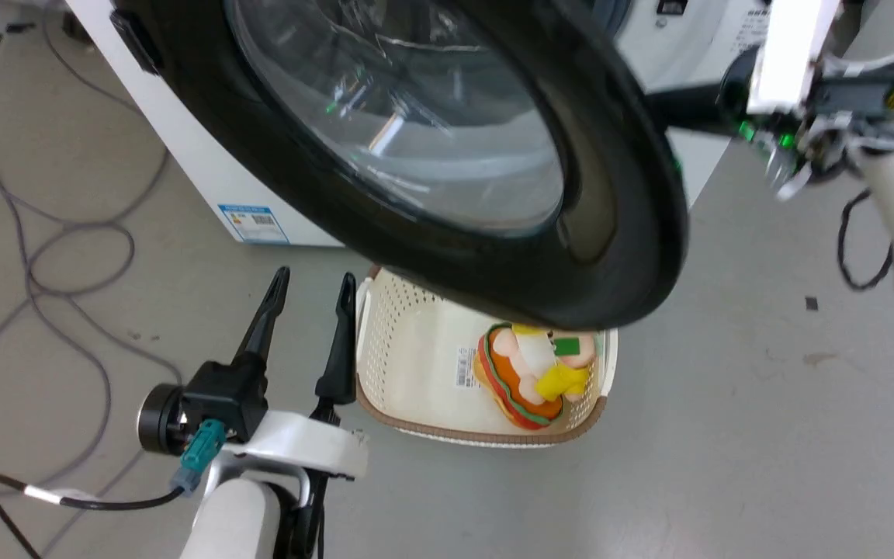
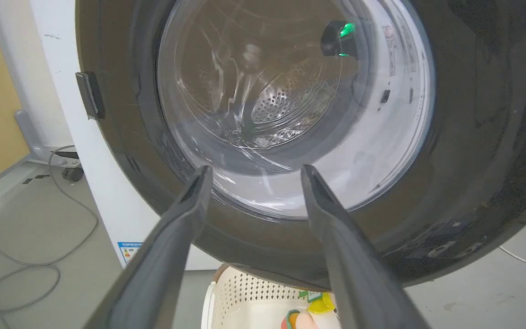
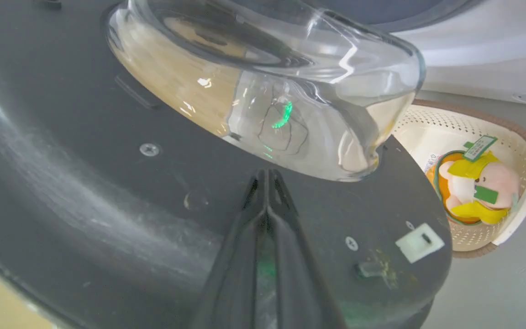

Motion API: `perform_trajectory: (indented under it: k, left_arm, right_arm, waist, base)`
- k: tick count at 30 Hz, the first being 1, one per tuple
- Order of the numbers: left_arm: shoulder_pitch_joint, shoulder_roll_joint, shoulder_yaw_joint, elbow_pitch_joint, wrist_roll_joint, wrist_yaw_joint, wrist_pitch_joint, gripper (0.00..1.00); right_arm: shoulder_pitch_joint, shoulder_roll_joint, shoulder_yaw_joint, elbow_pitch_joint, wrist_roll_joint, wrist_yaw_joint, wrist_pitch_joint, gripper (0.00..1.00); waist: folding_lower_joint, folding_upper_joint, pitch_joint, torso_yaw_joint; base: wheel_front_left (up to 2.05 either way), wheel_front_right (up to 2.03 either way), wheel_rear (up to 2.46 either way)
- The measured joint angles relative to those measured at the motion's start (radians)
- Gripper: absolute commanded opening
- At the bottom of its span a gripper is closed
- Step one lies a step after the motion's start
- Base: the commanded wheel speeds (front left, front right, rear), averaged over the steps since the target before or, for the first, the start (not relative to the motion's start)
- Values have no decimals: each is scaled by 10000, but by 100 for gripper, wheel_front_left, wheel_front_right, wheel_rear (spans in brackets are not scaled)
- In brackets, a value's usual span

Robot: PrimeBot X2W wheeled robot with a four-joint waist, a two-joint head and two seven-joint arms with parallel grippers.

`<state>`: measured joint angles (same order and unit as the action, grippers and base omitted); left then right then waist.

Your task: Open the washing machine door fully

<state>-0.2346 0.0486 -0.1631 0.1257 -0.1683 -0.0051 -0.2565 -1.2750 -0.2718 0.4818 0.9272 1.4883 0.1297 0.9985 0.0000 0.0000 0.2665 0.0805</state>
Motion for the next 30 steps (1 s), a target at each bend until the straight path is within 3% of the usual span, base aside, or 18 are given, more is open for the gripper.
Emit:
perform_trajectory:
  k: [18,30]
  left_arm:
    - [1111,4,535,493,575,-336,0,100]
    - [1313,4,602,646,685,-393,0,100]
  right_arm:
    - [3111,796,-73,-1977,882,0,228,0]
    - [4371,1118,-8,-2974,1149,0,192,0]
  waist:
    - [-2,0,-1445,126]
    - [-1,0,-1729,245]
  base:
    - [0,0,0]
    - [0,0,0]
